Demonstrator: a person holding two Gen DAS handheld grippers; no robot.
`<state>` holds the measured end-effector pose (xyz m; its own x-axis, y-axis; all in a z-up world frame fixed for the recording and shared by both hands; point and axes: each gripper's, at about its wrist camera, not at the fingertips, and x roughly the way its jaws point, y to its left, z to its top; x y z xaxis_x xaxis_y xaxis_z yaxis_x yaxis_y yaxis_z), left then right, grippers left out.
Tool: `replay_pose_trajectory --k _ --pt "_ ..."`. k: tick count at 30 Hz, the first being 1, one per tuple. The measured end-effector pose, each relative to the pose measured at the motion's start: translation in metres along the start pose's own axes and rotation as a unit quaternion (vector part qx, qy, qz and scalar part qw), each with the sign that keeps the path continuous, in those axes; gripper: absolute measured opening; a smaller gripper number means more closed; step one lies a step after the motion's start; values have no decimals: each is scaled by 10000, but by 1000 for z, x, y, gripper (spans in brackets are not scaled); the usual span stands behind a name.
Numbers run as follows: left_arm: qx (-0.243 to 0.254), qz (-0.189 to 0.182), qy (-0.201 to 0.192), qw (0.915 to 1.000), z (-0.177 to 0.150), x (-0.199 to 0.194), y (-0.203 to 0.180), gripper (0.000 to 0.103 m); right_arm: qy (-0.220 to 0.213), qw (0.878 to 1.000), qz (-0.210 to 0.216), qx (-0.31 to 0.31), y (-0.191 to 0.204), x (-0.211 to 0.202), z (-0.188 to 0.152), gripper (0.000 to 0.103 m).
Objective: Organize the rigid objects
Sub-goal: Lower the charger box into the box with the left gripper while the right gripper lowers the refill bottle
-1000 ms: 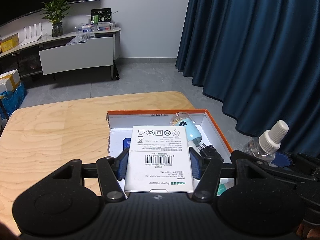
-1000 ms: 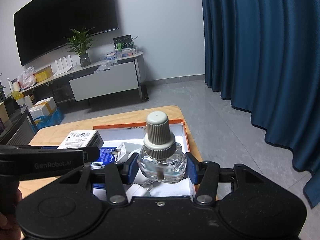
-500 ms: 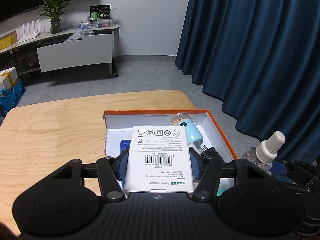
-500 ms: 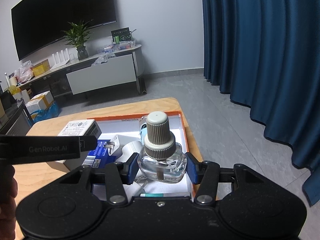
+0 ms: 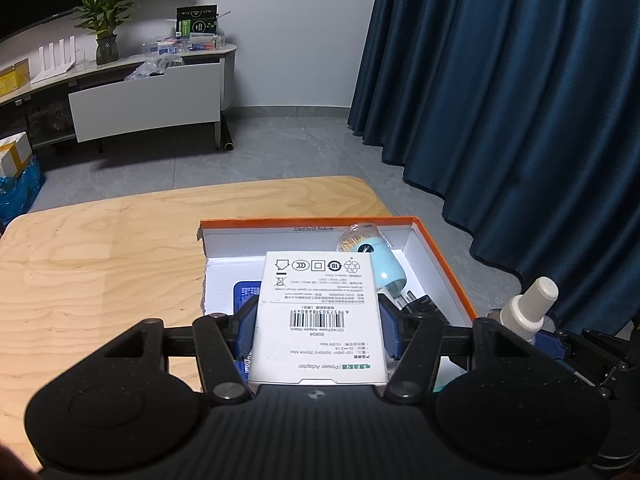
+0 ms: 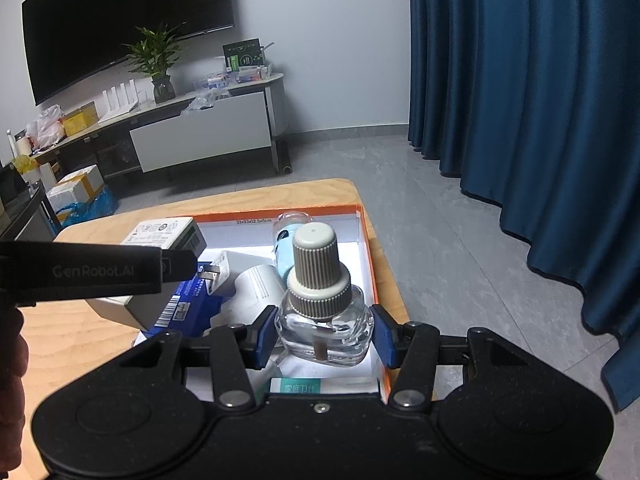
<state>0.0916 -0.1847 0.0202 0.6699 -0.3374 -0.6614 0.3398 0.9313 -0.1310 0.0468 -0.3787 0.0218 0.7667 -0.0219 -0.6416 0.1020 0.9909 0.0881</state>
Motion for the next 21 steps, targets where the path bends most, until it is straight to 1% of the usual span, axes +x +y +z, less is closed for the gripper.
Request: replay_pose_trajectory --k 8,9,10,11,16,21 --pt "-20 37 -9 10000 4 6 0 60 53 10000 10 -69 3 8 0 62" --pt "-23 38 -7 10000 5 7 0 60 -32 10000 13 -75 3 7 0 61" --pt "-23 41 -8 10000 5 7 0 60 -115 9999 10 -70 3 5 0 69" --pt "-25 36 -2 10000 5 8 1 60 -181 9998 33 -48 2 4 -1 72" --pt "3 -11 6 10000 8 12 -1 60 -470 9988 33 102 -6 -8 -4 72" --pt "37 -49 5 10000 11 19 -4 60 -618 9978 76 246 -14 -21 -7 72"
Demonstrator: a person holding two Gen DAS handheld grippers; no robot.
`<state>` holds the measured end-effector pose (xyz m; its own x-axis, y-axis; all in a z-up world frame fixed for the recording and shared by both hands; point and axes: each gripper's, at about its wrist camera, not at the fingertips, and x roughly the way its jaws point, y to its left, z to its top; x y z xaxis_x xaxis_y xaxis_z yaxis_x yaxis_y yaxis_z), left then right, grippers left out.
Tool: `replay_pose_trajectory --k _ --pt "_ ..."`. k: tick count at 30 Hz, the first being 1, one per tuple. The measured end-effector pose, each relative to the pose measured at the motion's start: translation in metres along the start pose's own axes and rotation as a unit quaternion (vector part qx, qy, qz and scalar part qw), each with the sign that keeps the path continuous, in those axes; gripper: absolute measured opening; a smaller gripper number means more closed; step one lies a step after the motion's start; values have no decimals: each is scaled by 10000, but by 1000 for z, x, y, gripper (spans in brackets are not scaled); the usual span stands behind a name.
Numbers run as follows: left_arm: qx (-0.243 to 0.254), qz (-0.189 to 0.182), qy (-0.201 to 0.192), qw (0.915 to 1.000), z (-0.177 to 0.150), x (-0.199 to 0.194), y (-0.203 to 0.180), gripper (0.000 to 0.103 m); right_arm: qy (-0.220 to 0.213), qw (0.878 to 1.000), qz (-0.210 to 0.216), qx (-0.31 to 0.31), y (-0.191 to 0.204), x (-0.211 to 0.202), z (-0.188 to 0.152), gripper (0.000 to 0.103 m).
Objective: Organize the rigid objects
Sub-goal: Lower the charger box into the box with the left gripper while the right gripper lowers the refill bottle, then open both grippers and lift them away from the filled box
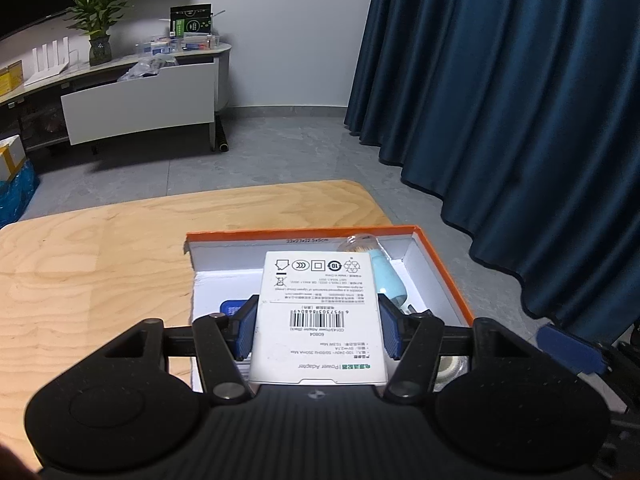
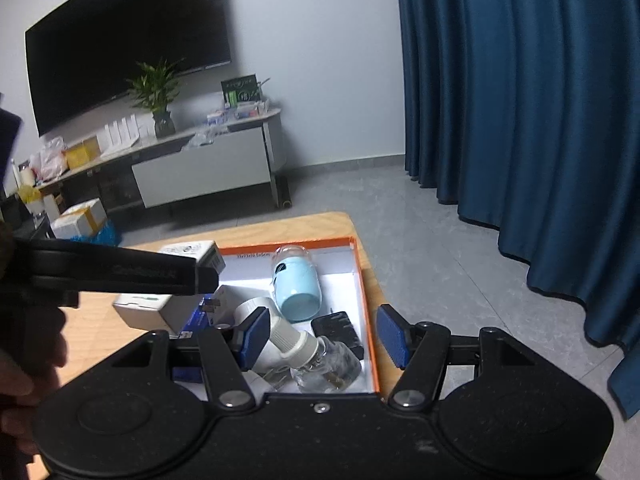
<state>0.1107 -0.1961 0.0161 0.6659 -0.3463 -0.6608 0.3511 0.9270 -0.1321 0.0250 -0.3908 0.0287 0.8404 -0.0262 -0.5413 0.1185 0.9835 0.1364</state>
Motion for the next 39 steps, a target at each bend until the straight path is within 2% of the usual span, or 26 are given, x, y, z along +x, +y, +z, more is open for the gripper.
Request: replay_pose_trajectory --k 3,7,10,14,18,29,39 --pt "16 -30 37 10000 6 9 0 60 -42 10000 53 40 -1 -6 -3 72" --pt "-9 -293 193 9994 10 19 -2 61 -73 9999 102 50 -2 -11 -3 72" --pt "28 -300 145 9994 8 16 -3 72 -111 9998 114 69 -2 -15 -3 72" --pt "-102 -271 115 9995 7 7 2 73 -176 9997 114 100 -1 -22 -2 72" --pt "-132 -69 58 9999 5 -7 9 78 -228 9996 141 89 1 -29 -4 72" --pt "-404 267 77 9988 -20 -55 33 82 -307 9993 189 50 6 -60 -11 73" --pt "-385 489 32 9981 -53 -92 29 93 -214 9994 256 -129 14 -83 -26 77"
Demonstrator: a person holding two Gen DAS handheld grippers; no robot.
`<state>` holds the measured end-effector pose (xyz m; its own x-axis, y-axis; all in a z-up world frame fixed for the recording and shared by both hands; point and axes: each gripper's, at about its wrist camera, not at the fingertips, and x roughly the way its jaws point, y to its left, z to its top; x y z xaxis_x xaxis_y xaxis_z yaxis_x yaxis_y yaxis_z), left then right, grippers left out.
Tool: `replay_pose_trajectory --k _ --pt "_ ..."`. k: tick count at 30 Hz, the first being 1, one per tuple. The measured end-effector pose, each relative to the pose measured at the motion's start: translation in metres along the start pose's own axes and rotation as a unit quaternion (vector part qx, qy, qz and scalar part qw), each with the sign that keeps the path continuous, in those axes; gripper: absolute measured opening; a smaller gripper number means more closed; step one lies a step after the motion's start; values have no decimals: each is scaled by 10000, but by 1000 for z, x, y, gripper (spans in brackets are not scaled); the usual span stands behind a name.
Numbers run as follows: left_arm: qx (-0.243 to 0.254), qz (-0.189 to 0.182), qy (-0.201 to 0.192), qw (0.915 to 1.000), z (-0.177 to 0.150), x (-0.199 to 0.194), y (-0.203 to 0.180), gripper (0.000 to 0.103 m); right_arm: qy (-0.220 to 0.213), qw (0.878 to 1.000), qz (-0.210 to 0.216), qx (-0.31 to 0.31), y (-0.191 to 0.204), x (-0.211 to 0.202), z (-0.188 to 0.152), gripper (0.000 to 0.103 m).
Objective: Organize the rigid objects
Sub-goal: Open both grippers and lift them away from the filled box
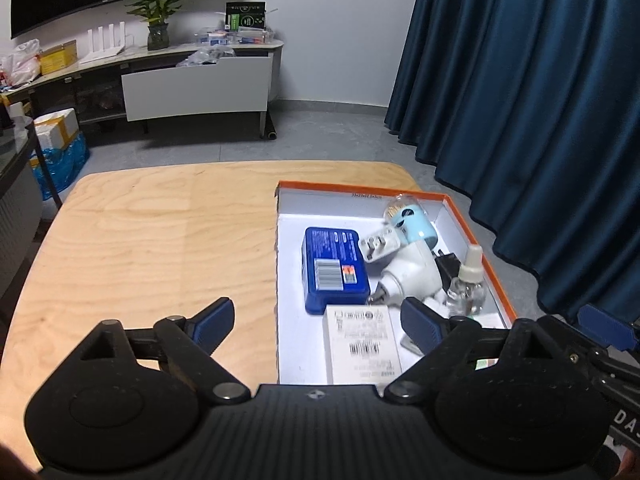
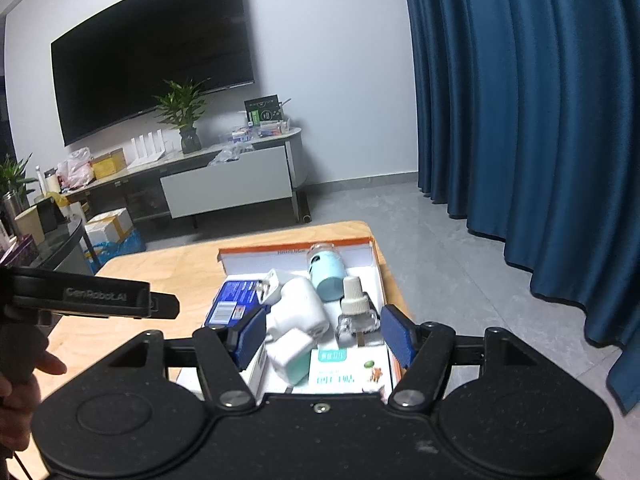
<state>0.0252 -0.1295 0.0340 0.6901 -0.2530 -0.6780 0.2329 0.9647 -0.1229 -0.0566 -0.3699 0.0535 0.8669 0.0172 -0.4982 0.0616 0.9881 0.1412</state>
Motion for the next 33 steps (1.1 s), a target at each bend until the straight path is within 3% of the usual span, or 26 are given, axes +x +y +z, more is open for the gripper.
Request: replay_pose_trajectory --k 12,24,33 --pt "85 186 -39 9998 -44 -28 -20 103 231 9996 148 -50 -2 -21 -16 80" --pt "145 384 147 9991 -74 -41 -34 103 318 9994 33 -106 -8 -41 -33 83" --pt "222 439 132 9987 -78 -46 -37 103 348 9993 -40 -106 -9 -43 -34 83"
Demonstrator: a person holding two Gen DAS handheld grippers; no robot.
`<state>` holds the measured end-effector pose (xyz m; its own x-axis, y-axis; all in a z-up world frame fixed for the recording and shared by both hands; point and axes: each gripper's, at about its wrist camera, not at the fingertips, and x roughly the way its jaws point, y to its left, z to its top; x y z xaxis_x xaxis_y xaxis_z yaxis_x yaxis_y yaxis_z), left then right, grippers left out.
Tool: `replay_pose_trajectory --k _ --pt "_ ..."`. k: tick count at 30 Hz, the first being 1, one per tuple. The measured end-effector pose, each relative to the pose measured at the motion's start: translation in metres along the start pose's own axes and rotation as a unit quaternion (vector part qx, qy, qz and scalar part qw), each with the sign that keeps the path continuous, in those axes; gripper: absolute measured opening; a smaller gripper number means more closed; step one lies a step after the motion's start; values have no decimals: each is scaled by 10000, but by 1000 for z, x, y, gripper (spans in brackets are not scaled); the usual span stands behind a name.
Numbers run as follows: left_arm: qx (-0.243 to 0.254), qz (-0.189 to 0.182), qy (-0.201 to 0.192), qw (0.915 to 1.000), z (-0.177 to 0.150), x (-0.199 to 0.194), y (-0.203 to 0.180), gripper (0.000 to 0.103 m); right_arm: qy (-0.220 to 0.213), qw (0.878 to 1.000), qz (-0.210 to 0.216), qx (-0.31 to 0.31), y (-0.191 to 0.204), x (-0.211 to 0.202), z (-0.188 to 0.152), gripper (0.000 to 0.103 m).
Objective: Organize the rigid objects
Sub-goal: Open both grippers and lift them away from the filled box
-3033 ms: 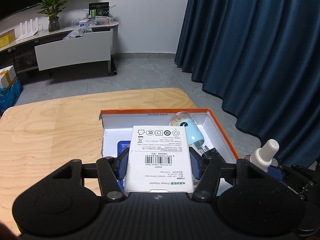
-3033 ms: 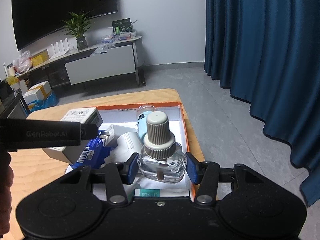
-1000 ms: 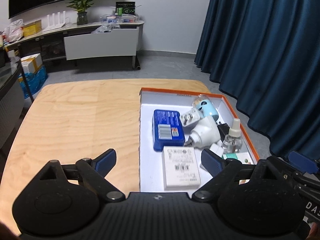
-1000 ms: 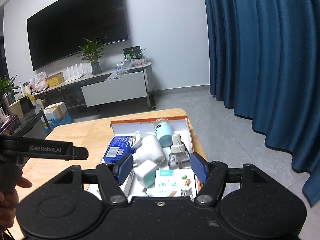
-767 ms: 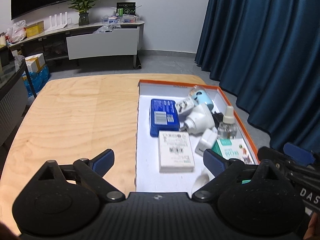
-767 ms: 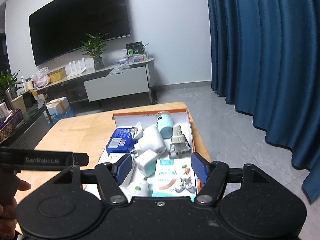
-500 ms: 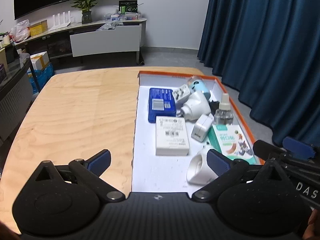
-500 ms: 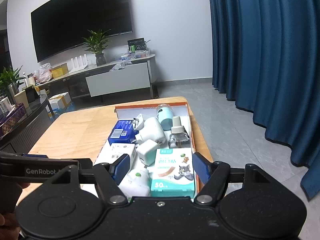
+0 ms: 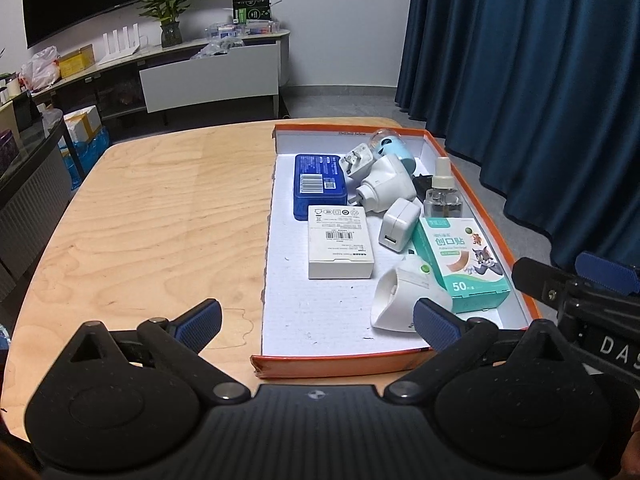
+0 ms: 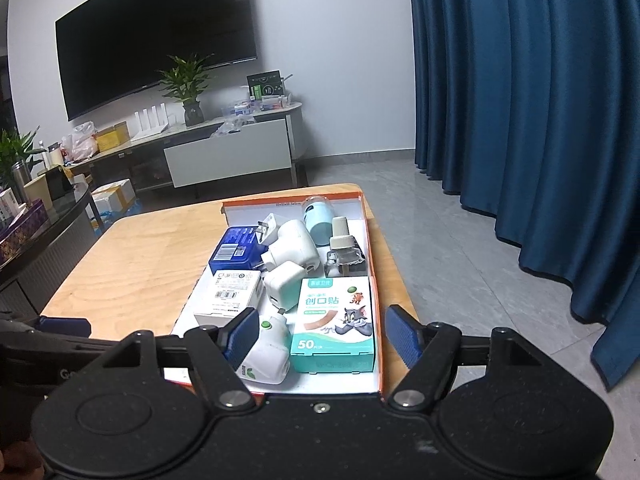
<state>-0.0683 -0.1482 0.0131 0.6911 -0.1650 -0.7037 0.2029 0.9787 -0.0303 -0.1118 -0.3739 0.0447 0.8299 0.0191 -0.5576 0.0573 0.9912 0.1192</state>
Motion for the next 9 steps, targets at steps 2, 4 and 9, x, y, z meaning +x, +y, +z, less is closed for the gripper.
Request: replay_pose_trajectory --k 2,4,9 --pt "-41 -15 8 10000 -1 1 1 103 12 10000 2 -18 1 1 0 83" --pt "-41 -18 5 10000 -1 2 2 103 25 10000 -2 -35 2 1 0 83" --pt "-88 -1 -14 10000 -1 3 3 103 53 10000 -17 -60 4 5 -1 83"
